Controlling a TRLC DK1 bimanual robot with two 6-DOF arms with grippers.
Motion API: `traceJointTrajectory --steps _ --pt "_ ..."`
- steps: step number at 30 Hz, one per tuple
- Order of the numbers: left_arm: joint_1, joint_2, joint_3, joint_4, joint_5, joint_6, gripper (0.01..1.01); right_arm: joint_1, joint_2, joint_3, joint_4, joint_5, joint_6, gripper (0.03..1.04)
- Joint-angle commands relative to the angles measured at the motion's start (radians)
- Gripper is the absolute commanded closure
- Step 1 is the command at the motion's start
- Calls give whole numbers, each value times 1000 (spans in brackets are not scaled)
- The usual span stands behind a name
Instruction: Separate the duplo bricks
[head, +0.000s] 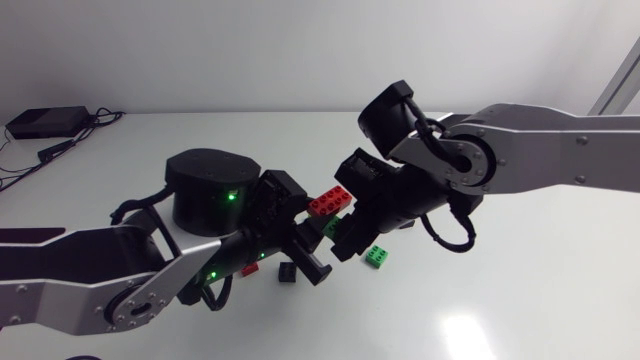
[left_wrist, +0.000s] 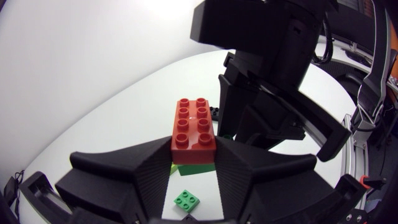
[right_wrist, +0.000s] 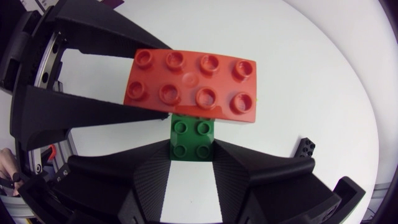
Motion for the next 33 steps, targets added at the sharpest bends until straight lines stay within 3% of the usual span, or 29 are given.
traceJointTrajectory --steps 1,9,15,27,33 --pt "16 -21 -22 14 -9 21 685 -20 12 -17 -15 -17 -9 692" --pt "91 -61 -19 -17 0 46 685 -58 -12 -44 -25 -17 -40 692" --pt "224 -50 -32 -30 85 116 685 -96 -17 -96 -19 -29 -74 690" --pt "513 155 -30 36 257 220 680 -73 -50 -134 -15 -37 -69 690" --pt "593 287 1 45 323 243 679 -63 -63 -154 -15 -38 -72 690"
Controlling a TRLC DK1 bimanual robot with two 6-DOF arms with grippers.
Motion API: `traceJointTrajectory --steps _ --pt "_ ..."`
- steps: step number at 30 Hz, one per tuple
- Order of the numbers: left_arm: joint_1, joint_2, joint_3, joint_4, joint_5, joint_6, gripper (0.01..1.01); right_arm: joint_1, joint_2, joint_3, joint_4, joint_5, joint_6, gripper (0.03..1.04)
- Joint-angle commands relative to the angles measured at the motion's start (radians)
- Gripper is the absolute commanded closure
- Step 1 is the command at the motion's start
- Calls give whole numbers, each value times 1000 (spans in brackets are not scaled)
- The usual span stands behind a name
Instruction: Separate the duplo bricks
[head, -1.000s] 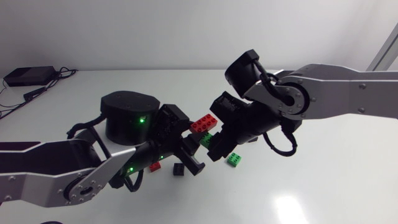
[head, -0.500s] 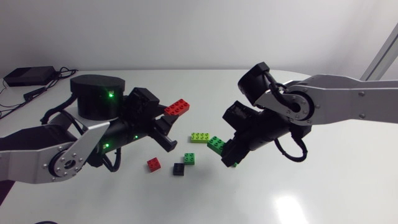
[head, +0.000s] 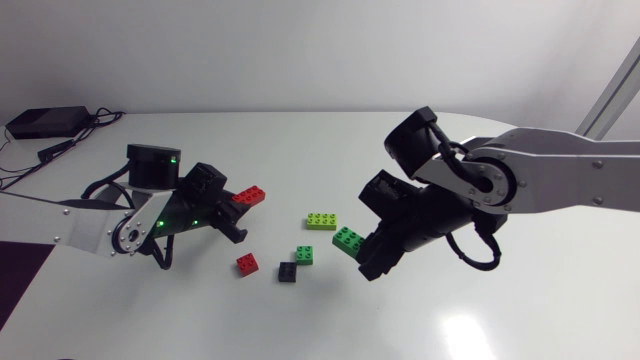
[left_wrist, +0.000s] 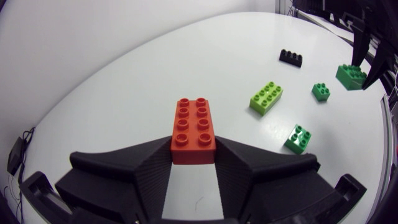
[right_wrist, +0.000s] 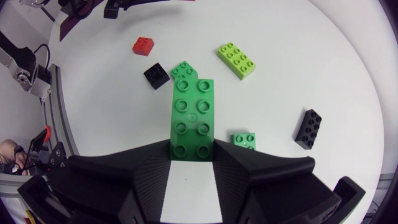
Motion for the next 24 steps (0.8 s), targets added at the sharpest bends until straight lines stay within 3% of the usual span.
traceJointTrajectory --steps 1,17,24 --pt "21 64 19 14 27 29 679 9 -14 -28 -6 -6 -11 690" --pt "18 196 -15 59 42 63 656 55 23 -53 21 -6 -33 689" --pt "20 208 -22 59 42 78 470 75 41 -68 25 -1 -38 689"
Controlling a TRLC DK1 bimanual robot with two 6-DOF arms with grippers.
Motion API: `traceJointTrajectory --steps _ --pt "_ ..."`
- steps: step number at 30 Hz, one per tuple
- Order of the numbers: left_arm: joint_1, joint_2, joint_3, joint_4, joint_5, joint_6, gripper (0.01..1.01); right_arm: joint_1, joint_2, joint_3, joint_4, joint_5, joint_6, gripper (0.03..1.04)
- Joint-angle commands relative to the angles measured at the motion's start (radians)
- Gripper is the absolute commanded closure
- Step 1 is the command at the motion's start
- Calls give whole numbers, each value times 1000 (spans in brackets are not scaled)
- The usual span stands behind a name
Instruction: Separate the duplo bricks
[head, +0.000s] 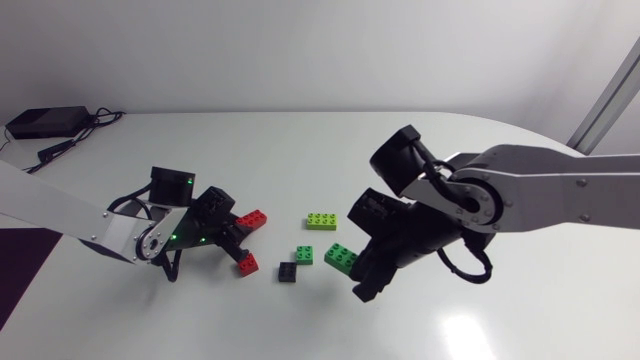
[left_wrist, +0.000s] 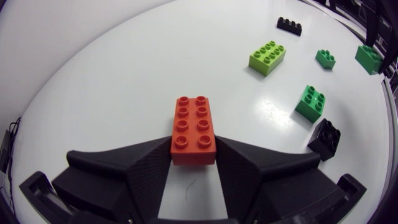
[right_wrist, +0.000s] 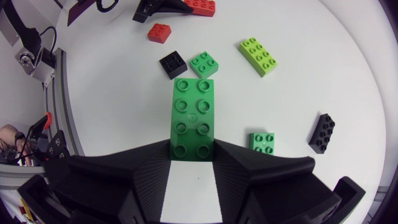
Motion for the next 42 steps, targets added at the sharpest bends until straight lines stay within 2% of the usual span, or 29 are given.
traceJointTrajectory --steps 1,6,13,22,33,38,42 --pt "0 27 -22 5 10 27 421 10 30 -36 7 -1 -25 687" --pt "0 -9 -32 3 10 30 192 10 53 -62 38 2 -38 687" --pt "0 -125 -44 -43 13 28 80 5 100 -74 93 6 -64 684" --pt "3 -263 -65 -114 15 37 52 8 176 -84 151 20 -85 675" --pt "9 -346 -111 -137 13 53 51 14 222 -99 196 57 -104 651" --pt "17 -372 -119 -149 13 57 51 14 231 -103 205 58 -107 438" --pt "21 -385 -119 -163 13 62 51 14 234 -105 208 71 -107 111"
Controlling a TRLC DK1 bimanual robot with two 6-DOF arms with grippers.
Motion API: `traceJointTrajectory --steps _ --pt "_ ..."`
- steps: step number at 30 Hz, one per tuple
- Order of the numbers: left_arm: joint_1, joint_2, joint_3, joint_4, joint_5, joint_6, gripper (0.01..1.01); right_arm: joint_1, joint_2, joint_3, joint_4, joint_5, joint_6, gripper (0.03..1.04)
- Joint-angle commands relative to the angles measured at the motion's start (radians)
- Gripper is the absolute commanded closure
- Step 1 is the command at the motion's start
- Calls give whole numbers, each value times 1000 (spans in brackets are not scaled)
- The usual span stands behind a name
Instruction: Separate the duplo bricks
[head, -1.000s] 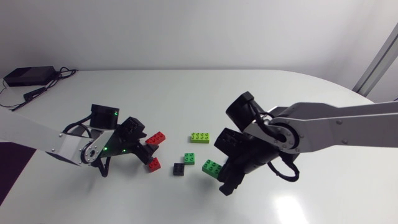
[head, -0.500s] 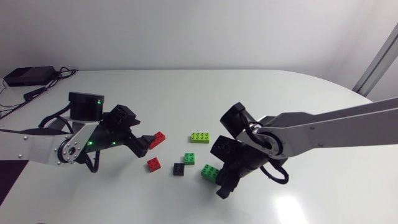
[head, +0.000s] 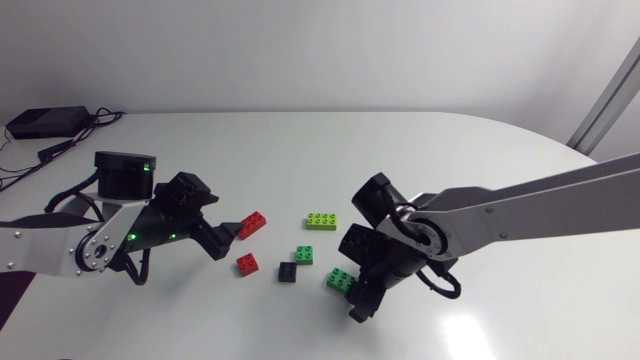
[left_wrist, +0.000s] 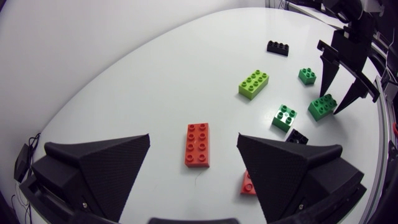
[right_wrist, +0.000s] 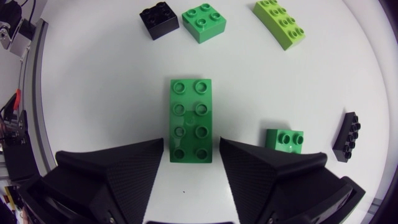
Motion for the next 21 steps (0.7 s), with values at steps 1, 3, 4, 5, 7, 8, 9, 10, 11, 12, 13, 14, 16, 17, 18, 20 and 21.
traceJointTrajectory --steps 1,3,4,5,7,8,9,10,11,12,13,14,16,17,18,20,21 --pt "11 -24 -23 -13 13 26 51 9 18 -28 17 14 -20 69" --pt "14 -39 -22 -22 13 26 51 12 5 -34 20 33 -20 69" --pt "16 -47 -22 -28 13 26 51 15 -3 -38 20 40 -20 69" --pt "16 -59 -22 -35 11 27 51 15 -17 -39 20 44 -19 69" --pt "16 -79 -22 -51 10 29 51 15 -48 -42 17 44 -17 69" --pt "16 -90 -22 -59 10 30 51 14 -64 -44 14 46 -16 69" --pt "16 -104 -23 -71 8 32 51 12 -84 -45 8 46 -16 69" --pt "16 -118 -25 -81 8 32 51 11 -109 -45 -4 46 -16 67" --pt "16 -130 -26 -90 7 32 51 11 -127 -47 -9 46 -17 67" --pt "14 -145 -28 -101 4 33 52 9 -150 -47 -15 47 -17 69" --pt "14 -167 -29 -107 -7 33 52 5 -173 -44 -21 49 -16 69" --pt "14 -187 -34 -113 -19 33 52 2 -196 -41 -32 49 -17 69" --pt "16 -233 -34 -142 -28 33 52 -12 -244 -36 -44 58 -17 67" --pt "19 -256 -34 -153 -39 33 51 -18 -270 -34 -49 61 -19 67" --pt "24 -286 -33 -170 -45 33 52 -23 -295 -30 -66 63 -13 67" --pt "36 -328 -29 -203 -45 44 57 -49 -331 -19 -84 63 1 67" --pt "40 -349 -29 -217 -48 47 72 -55 -351 -16 -95 63 7 67"
